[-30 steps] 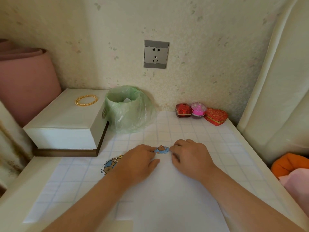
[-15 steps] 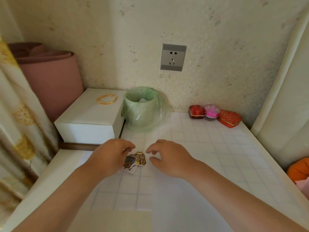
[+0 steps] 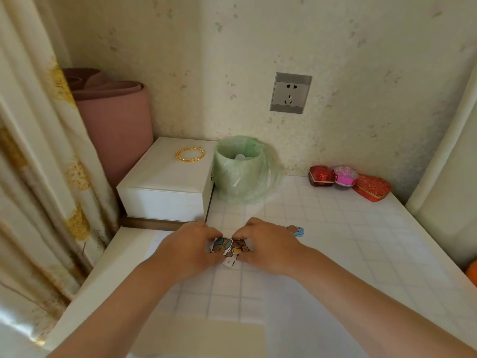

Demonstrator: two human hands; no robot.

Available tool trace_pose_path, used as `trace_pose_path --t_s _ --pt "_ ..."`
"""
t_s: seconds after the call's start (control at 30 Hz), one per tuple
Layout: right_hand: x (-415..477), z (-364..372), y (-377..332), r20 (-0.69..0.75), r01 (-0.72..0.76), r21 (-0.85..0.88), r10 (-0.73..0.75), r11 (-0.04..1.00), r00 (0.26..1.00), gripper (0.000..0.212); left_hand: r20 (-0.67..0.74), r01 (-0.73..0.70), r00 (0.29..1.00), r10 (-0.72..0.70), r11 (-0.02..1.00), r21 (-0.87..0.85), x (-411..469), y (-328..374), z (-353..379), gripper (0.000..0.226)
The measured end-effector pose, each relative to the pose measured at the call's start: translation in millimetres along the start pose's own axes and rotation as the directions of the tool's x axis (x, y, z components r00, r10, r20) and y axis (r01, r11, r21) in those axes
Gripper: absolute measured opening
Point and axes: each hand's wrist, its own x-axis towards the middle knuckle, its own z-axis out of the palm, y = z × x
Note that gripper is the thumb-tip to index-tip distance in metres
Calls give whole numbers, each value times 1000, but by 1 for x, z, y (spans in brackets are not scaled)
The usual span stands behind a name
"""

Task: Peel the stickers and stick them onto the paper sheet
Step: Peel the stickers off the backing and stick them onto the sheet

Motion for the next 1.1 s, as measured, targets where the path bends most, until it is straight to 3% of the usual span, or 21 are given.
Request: trace_pose_path --t_s 0.17,0.4,0.53,0.63,0.73,0.9,1.1 --pt "-1 -9 1 9 -11 -29 11 1000 1000 30 -1 62 998 -62 994 -87 0 -9 -11 30" --pt "-3 -16 1 -2 -7 -141 7 990 1000 25 9 41 999 -41 998 -47 -1 -19 -10 30" --pt "-5 -14 -5 -38 -23 -106 19 994 999 26 -17 59 998 -60 997 -57 -3 -18 -11 39" --pt "0 -12 -12 -64 40 -98 -46 994 997 35 -27 62 998 -64 996 -64 -3 -21 -11 29" --pt "8 -5 -14 33 56 -118 -53 991 998 49 -17 64 998 -65 998 -23 -5 -22 -10 25" --pt "15 -2 -9 103 62 -106 -51 992 993 33 -5 51 999 -51 999 5 -5 -23 -9 29" --pt "10 -7 -10 -11 105 -135 -107 985 994 25 31 29 999 -30 999 23 -5 -25 -11 23"
